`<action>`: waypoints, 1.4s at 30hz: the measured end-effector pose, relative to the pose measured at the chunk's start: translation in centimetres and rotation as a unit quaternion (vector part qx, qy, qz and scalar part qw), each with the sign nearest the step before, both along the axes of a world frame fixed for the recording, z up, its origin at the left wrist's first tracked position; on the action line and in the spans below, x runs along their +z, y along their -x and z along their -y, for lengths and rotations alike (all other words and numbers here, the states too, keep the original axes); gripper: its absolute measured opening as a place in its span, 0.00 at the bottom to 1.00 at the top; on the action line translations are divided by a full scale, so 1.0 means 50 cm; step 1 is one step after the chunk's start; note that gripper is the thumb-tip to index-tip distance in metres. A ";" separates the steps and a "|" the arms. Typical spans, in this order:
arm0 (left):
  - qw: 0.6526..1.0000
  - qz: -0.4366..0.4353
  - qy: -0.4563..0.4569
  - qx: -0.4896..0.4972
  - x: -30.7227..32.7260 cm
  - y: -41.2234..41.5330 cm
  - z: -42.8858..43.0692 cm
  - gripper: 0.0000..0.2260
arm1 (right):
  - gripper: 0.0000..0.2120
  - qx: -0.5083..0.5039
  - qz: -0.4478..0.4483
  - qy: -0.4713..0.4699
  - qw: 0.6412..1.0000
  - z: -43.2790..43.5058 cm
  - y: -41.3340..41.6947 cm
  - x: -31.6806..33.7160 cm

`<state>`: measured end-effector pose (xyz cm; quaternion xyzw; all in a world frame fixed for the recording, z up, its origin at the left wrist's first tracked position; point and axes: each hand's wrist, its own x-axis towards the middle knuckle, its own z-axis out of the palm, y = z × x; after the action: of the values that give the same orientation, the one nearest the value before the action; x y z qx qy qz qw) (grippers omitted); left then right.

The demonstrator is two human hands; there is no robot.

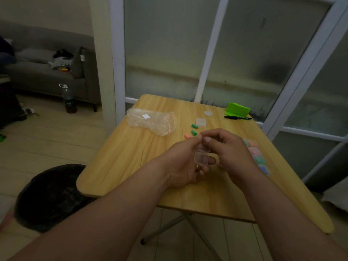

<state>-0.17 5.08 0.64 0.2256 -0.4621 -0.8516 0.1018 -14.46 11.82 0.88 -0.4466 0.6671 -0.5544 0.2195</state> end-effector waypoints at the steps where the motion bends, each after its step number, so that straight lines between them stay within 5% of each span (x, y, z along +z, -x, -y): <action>1: 1.000 0.008 0.000 0.016 -0.002 0.002 0.004 0.21 | 0.08 0.007 0.008 -0.003 1.000 0.001 0.000 0.002; 10: 0.969 0.006 -0.107 0.221 -0.002 -0.009 0.066 0.23 | 0.07 -0.168 -0.040 -0.025 0.985 0.055 0.122 0.040; 15: 0.959 -0.016 -0.136 0.250 -0.009 -0.010 0.089 0.24 | 0.06 -0.144 -0.206 -0.087 0.964 0.132 0.133 0.011; 21: 0.957 -0.025 -0.148 0.249 -0.011 0.001 0.099 0.19 | 0.06 -0.110 -0.379 -0.194 0.898 0.218 0.110 -0.017; 29: 0.956 -0.020 -0.151 0.251 -0.012 -0.001 0.108 0.17 | 0.11 -0.123 -0.441 -0.275 0.845 0.277 0.099 -0.036; 35: 0.951 -0.015 -0.144 0.273 -0.011 0.003 0.097 0.18 | 0.07 -0.124 -0.402 -0.223 0.879 0.254 0.091 -0.027; 42: 0.961 -0.038 -0.140 0.237 -0.006 0.005 0.092 0.18 | 0.04 -0.088 -0.233 -0.002 0.969 0.108 0.023 0.017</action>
<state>-0.42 0.47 0.32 0.3082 -0.2675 -0.8671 0.2855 -15.64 6.43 1.73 -0.5023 0.7378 -0.4508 0.0099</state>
